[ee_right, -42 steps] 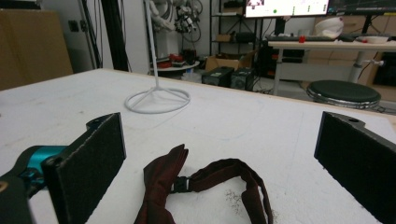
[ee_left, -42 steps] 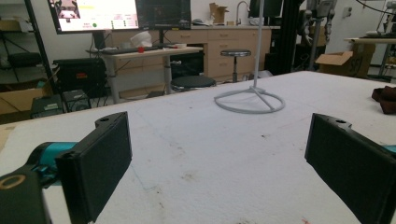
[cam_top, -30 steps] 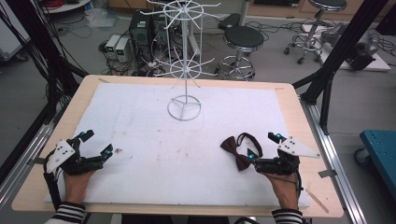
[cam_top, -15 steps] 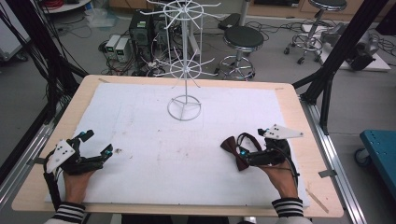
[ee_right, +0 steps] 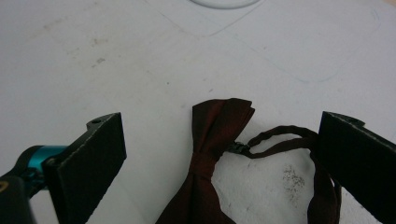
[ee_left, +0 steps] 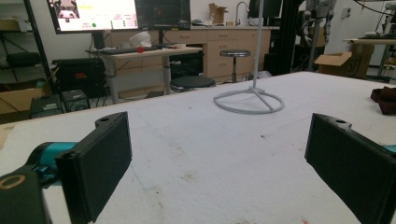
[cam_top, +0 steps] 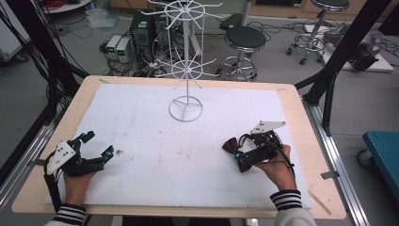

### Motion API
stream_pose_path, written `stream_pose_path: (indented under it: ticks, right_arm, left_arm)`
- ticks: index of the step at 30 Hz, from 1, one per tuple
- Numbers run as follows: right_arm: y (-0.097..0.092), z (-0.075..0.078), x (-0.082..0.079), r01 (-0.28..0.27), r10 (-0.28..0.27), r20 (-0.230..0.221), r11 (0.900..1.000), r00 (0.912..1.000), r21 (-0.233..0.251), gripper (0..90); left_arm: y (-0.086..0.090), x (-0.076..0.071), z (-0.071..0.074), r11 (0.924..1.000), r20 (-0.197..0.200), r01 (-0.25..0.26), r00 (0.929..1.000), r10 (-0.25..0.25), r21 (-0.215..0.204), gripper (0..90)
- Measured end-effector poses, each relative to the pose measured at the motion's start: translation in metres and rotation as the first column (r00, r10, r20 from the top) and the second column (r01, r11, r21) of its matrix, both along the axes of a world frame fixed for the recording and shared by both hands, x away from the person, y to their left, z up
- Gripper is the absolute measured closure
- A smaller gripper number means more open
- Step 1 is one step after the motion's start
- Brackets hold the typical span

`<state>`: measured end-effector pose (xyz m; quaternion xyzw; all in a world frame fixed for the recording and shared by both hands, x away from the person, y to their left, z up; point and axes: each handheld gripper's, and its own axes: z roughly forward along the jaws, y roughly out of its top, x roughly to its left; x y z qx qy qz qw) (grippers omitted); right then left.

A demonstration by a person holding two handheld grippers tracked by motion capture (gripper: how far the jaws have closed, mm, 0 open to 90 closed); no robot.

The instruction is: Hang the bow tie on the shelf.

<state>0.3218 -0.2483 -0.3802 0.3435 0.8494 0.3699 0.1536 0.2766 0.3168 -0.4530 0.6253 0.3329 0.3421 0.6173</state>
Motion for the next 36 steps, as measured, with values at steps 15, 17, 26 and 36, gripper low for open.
stream_pose_path:
  ticks: [15, 17, 26, 36]
  right_arm:
    - [0.013, -0.017, 0.012, -0.039, 0.02, -0.126, 0.9888, 0.9918, -0.144, 6.1]
    - [0.014, -0.018, 0.013, -0.033, 0.011, -0.144, 0.9879, 0.9896, -0.151, 7.5]
    - [0.016, -0.022, 0.016, -0.043, 0.006, -0.208, 0.9834, 0.9782, -0.176, 26.3]
    - [0.019, -0.027, 0.02, -0.071, 0.015, -0.259, 0.976, 0.9658, -0.206, 48.8]
  left_arm:
    - [0.0, 0.0, 0.0, 1.0, 0.001, 0.0, 1.0, 0.0, 0.002, 7.6]
    - [0.0, 0.0, 0.0, 1.0, 0.001, 0.0, 1.0, 0.0, 0.001, 7.6]
    - [0.0, 0.0, 0.0, 1.0, 0.0, 0.0, 1.0, 0.0, -0.001, 7.6]
    - [0.0, 0.0, 0.0, 1.0, 0.0, -0.001, 1.0, 0.001, 0.0, 7.6]
